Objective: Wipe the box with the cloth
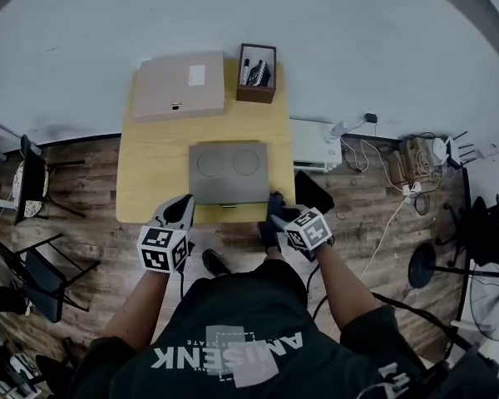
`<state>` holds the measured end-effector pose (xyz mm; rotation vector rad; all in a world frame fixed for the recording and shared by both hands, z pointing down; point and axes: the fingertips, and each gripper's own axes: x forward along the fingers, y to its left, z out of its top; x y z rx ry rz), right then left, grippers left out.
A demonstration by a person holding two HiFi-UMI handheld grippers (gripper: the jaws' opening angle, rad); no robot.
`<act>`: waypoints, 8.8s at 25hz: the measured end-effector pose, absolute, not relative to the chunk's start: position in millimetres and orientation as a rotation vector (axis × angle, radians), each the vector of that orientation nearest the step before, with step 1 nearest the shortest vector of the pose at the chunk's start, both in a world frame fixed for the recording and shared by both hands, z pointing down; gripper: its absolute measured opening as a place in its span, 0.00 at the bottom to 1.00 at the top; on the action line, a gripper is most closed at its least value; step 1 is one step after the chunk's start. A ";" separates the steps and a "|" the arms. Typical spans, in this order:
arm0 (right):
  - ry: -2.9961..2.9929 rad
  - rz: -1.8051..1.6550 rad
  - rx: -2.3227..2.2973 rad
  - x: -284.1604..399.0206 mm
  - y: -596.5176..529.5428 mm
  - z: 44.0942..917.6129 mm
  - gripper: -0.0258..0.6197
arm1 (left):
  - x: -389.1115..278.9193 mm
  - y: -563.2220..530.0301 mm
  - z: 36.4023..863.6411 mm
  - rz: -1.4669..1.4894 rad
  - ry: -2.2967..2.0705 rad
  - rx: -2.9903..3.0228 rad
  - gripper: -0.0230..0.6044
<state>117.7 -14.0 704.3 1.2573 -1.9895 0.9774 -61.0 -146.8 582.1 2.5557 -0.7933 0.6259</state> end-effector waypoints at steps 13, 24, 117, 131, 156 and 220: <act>-2.094 0.976 1.539 111.1 -57.4 608.1 0.17 | -83.8 -145.3 570.0 0.533 -0.772 2.563 0.04; -2.260 1.023 1.427 39.9 -213.3 594.6 0.17 | -130.6 -174.6 521.9 0.420 -1.122 2.412 0.04; -2.076 1.154 1.474 -47.0 -235.9 641.5 0.17 | -198.3 -238.5 535.7 0.557 -1.046 2.467 0.04; -1.962 1.220 1.530 -12.0 -221.7 670.6 0.17 | -181.5 -233.0 548.7 0.601 -0.993 2.469 0.04; -1.774 1.240 1.738 99.2 -156.9 674.3 0.17 | -110.1 -211.8 553.1 0.652 -0.805 2.558 0.04; -1.873 1.276 1.562 -33.9 -156.6 675.5 0.17 | -195.1 -183.9 540.1 0.608 -0.904 2.549 0.04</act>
